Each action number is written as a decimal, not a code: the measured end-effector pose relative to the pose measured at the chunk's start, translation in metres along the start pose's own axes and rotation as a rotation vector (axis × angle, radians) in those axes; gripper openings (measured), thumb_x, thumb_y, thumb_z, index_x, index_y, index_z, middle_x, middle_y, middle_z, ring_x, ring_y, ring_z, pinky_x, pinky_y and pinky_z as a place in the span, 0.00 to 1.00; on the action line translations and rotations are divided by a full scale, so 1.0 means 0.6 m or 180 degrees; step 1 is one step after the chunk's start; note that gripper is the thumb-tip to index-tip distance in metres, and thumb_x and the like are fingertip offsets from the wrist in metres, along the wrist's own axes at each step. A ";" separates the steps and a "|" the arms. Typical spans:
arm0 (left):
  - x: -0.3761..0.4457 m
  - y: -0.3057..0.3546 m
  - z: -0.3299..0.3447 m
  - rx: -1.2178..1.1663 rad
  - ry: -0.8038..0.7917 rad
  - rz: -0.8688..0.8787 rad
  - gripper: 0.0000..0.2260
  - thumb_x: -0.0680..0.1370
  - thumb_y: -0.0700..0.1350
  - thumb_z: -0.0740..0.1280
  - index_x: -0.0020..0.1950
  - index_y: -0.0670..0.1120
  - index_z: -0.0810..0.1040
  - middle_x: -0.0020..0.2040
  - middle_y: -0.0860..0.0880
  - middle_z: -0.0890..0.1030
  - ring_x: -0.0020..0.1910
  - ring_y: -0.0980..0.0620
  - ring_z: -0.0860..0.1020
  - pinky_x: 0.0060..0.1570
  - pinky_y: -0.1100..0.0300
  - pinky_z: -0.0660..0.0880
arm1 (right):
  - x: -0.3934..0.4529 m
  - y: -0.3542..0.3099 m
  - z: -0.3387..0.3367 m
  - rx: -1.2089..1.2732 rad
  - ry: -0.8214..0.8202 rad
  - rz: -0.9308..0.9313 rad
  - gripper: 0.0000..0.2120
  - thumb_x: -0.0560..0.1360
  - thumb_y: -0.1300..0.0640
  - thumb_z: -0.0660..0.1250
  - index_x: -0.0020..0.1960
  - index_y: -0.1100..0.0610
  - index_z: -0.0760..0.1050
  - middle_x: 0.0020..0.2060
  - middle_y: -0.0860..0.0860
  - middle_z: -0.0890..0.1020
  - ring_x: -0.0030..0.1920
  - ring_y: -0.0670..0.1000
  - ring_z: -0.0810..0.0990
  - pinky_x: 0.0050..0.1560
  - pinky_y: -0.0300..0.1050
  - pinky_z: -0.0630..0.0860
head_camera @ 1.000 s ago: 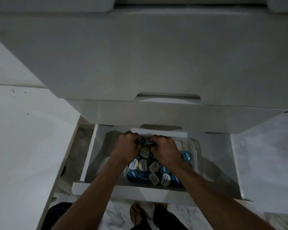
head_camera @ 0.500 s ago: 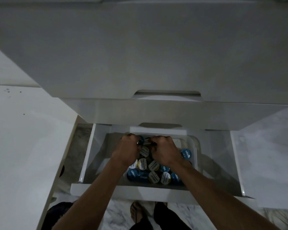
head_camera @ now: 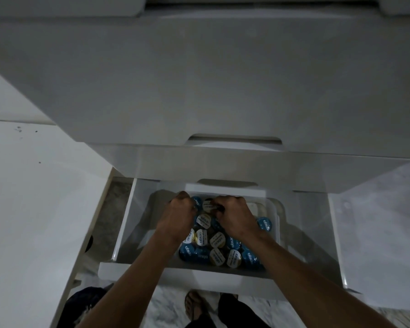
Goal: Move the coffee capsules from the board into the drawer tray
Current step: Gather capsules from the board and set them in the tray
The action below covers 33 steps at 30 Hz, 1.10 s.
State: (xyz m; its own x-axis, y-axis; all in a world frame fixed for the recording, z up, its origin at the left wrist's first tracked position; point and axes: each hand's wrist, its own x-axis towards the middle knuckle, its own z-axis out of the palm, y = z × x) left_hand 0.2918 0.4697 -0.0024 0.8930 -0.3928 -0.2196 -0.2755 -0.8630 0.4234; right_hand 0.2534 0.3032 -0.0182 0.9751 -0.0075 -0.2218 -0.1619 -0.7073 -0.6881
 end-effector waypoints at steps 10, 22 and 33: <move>-0.060 0.027 -0.029 -0.0486 0.0710 -0.0019 0.08 0.75 0.45 0.72 0.53 0.47 0.82 0.50 0.49 0.84 0.42 0.56 0.79 0.42 0.67 0.73 | -0.045 -0.004 -0.031 0.0545 0.0462 0.0079 0.13 0.74 0.53 0.71 0.58 0.53 0.80 0.51 0.48 0.83 0.48 0.45 0.80 0.47 0.36 0.74; -0.198 0.197 -0.023 -0.1734 0.1348 -0.0206 0.17 0.70 0.52 0.76 0.57 0.50 0.82 0.49 0.53 0.84 0.47 0.60 0.81 0.46 0.60 0.81 | -0.245 0.015 -0.162 0.1407 0.1075 -0.0083 0.18 0.71 0.49 0.75 0.59 0.51 0.79 0.51 0.42 0.82 0.49 0.37 0.80 0.48 0.30 0.77; -0.270 0.483 0.075 -0.1890 0.0761 0.0424 0.14 0.72 0.50 0.75 0.56 0.52 0.80 0.50 0.58 0.82 0.47 0.64 0.79 0.39 0.74 0.75 | -0.477 0.186 -0.343 0.1286 0.1612 0.0265 0.15 0.72 0.51 0.74 0.57 0.54 0.81 0.50 0.46 0.84 0.45 0.34 0.81 0.39 0.26 0.74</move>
State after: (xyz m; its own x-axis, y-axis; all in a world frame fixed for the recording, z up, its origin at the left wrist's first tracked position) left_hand 0.0512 0.2689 0.1165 0.9382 -0.3437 0.0408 -0.2071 -0.4629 0.8619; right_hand -0.0125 0.0811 0.1106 0.8917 -0.4526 -0.0006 -0.1881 -0.3692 -0.9101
